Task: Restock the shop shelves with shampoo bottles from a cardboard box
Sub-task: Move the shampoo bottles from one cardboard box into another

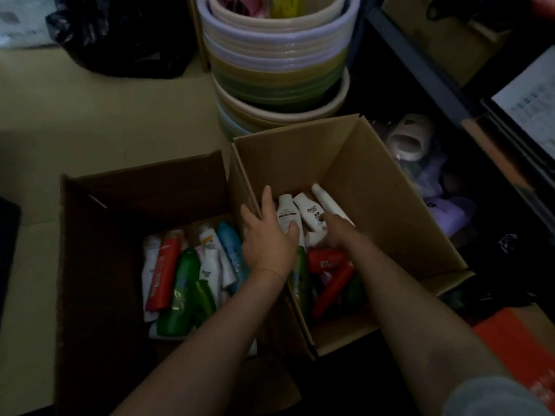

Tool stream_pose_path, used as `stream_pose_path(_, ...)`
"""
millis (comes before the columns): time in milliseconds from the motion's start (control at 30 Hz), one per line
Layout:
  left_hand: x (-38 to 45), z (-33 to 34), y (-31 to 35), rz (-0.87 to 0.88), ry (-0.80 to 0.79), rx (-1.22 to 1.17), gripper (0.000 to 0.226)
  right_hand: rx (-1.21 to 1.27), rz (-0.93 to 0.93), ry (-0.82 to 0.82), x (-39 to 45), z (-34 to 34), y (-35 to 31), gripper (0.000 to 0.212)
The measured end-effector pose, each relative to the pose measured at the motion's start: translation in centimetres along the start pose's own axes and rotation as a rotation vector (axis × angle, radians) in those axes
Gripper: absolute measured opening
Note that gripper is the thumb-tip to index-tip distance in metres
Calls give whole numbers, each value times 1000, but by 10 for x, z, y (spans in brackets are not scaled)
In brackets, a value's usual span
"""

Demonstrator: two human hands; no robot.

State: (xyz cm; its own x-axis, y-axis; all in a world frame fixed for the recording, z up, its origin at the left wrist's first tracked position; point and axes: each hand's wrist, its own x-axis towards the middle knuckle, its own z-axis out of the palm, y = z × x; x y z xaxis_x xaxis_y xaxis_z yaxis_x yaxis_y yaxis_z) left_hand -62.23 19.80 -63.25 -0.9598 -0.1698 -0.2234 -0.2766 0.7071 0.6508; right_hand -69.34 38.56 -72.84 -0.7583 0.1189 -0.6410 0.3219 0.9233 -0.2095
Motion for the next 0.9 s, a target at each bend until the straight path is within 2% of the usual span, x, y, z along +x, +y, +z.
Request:
stream_pose_path(67, 2, 5, 1, -8, 23, 17, 82, -148, 90, -40, 30, 15, 34, 100)
stream_pose_path(233, 6, 10, -5, -21, 60, -3, 80, -318, 97, -30, -5, 18, 30, 83)
stream_pose_path(333, 4, 11, -3, -17, 78, -19, 77, -287, 111, 16, 2, 18, 27, 99)
stream_pose_path(433, 5, 13, -3, -19, 88, -38, 73, -66, 144, 96, 13, 24, 32, 109)
stream_pose_path(567, 5, 15, -2, -19, 94, -29, 68, 301, 224, 29, 11, 24, 37, 115)
stream_pose_path(667, 6, 17, -2, -22, 104, -33, 65, 481, 224, 44, 14, 26, 39, 103)
stream_pose_path(767, 6, 18, 0, -18, 108, -46, 65, 725, 152, 85, 4, 11, 22, 102)
stream_pose_path(800, 6, 18, 1, -16, 115, -54, 68, 850, 103, 91, 3, 2, 15, 97)
stream_pose_path(900, 5, 15, -1, -3, 136, -80, 74, 1188, -87, 130, -25, -45, -20, 64)
